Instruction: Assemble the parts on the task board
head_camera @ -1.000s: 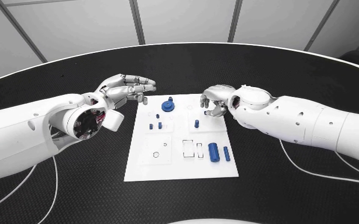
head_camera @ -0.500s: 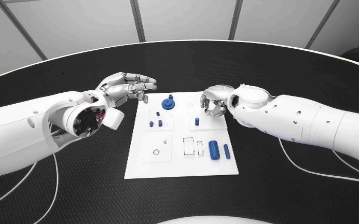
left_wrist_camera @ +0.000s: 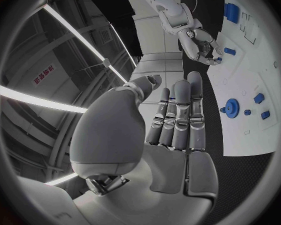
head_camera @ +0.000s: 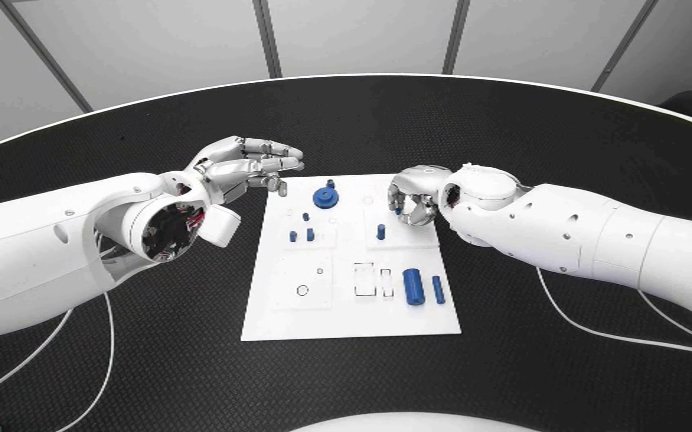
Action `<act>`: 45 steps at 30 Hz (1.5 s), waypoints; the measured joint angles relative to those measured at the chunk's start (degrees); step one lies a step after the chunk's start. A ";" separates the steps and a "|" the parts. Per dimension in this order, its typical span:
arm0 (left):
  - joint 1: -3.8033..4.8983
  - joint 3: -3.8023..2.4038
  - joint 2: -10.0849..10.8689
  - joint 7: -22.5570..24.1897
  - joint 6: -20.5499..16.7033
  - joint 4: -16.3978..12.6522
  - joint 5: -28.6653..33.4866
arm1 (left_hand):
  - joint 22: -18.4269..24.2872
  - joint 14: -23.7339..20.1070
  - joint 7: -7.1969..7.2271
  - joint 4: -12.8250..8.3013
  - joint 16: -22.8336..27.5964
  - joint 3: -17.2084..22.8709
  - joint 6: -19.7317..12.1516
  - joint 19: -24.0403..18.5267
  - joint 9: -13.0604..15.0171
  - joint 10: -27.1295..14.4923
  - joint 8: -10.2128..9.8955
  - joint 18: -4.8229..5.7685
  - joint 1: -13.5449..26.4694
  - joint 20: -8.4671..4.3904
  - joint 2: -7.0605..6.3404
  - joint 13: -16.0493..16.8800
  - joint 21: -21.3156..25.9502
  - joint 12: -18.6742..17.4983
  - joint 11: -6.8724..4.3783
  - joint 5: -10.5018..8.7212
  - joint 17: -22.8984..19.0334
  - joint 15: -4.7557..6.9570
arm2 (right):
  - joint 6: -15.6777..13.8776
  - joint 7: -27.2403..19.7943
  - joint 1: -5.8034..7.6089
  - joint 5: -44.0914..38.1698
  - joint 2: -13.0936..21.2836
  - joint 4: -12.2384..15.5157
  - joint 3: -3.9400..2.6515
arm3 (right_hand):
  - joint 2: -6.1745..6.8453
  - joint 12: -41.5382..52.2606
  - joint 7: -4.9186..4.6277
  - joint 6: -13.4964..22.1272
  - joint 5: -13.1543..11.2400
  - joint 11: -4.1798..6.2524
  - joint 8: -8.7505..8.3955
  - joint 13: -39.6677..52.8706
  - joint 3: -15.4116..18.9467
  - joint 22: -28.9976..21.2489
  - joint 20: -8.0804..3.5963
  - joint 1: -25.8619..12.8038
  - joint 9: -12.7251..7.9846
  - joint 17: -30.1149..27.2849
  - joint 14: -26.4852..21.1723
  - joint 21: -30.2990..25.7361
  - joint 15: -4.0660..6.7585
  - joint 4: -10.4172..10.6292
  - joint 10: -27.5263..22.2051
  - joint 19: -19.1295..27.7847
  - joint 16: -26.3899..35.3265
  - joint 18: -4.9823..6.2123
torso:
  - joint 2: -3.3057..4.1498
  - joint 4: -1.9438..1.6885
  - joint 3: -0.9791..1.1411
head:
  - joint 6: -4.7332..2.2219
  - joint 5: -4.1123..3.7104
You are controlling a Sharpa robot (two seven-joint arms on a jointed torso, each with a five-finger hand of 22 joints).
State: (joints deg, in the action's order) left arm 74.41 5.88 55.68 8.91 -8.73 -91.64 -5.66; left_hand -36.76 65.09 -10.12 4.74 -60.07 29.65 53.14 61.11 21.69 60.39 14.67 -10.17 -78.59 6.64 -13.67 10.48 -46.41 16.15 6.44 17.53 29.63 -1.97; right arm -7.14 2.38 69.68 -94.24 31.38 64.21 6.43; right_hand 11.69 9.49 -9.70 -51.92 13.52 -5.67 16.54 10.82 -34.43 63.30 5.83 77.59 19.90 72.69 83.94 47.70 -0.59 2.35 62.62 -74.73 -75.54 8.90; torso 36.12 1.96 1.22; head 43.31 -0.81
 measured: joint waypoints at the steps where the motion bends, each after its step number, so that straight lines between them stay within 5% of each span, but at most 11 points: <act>1: 0.00 0.00 0.00 -0.01 0.01 -0.02 0.00 | 0.00 0.00 0.00 0.00 0.00 0.00 0.00 0.00 0.00 0.00 0.00 0.00 0.00 0.00 0.00 0.00 0.00 0.00 0.00 0.00 0.00 0.00 | -0.01 0.01 -0.06 0.00 -0.06 -0.10 0.00 | -0.30 0.00 0.09 -0.09 0.00 -0.05 0.00 -0.01 -0.06 0.11 0.00 0.30 0.02 0.10 0.00 0.24 0.00 -0.06 0.27 0.00 0.00 0.00 | 0.00 -0.01 0.00 | 0.02 0.01; 14: 0.01 0.00 0.07 -0.05 0.17 -0.20 0.00 | -0.01 0.00 0.00 -0.02 0.00 -0.02 0.00 0.00 0.04 0.00 -0.01 0.01 -0.03 0.00 0.03 0.00 0.00 0.00 0.00 0.00 0.00 0.00 | -0.36 0.68 -0.43 0.00 -0.36 -0.71 0.00 | -2.64 -0.24 0.91 -2.96 -1.88 0.83 1.13 -0.44 -1.10 2.06 -0.20 1.43 0.78 0.50 0.06 2.24 0.35 -1.90 3.43 -0.20 -0.87 0.00 | -0.04 0.02 -0.03 | 0.33 0.14; 20: 0.01 0.00 0.08 -0.10 0.20 -0.22 0.00 | 0.07 0.00 0.00 -0.16 0.00 -0.16 0.00 0.00 0.04 0.00 -0.01 0.01 -0.63 0.00 0.18 0.00 0.00 0.00 0.00 0.00 0.01 0.00 | -0.66 1.18 -0.55 -0.27 -0.35 -0.52 0.00 | -3.61 -0.41 1.22 -4.12 -2.49 0.67 1.66 -0.40 -1.64 3.46 -0.55 2.41 1.22 0.50 0.07 3.90 0.73 -3.38 4.46 -0.56 -0.88 -0.91 | -0.05 0.03 -0.03 | 0.50 0.15; 31: 0.01 0.00 0.07 -0.15 0.25 -0.25 0.00 | 0.06 -0.21 0.00 -0.16 0.00 -0.16 0.00 0.00 0.03 0.00 -0.01 0.00 -0.63 0.00 0.18 0.01 0.00 0.00 0.00 0.00 -0.04 0.21 | -2.73 2.53 -0.84 -2.37 -0.11 0.22 0.00 | -3.61 -0.70 1.83 -4.73 -3.60 1.46 1.82 -0.27 -1.72 4.94 -1.03 2.40 1.81 0.65 0.00 5.52 0.81 -4.41 6.11 -1.03 -1.10 -0.91 | -0.09 0.05 -0.07 | 0.69 -0.01; 45: 0.01 0.00 0.15 -0.30 0.45 -0.10 0.00 | 0.06 -0.21 0.00 -0.16 0.00 -0.16 0.00 0.00 0.03 0.00 -0.01 0.00 -0.63 0.00 0.18 0.01 0.26 0.00 0.00 0.00 -0.04 0.21 | -8.38 2.44 -0.99 -2.82 1.38 2.81 -0.02 | -3.90 -0.79 1.21 -5.73 -4.51 1.89 2.01 -0.15 -1.23 5.70 -0.81 1.62 1.88 0.78 0.10 6.50 0.91 -4.56 6.72 -1.23 -1.48 -0.90 | -0.14 0.05 -0.10 | 0.69 0.00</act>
State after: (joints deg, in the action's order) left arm 74.42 5.88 55.83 8.60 -8.27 -91.73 -5.66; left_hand -36.70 64.88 -10.12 4.58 -60.07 29.49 53.14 61.11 21.72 60.39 14.65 -10.16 -79.22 6.64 -13.48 10.48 -46.15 16.15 6.44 17.53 29.59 -1.76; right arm -15.52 4.81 68.69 -97.06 32.76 67.02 6.41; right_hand 7.79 8.70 -8.49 -57.65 9.02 -3.79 18.55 10.67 -35.66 69.00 5.02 79.21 21.78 73.48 84.04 54.20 0.31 -2.21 69.34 -75.96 -77.01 7.99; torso 35.99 2.02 1.12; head 44.00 -0.81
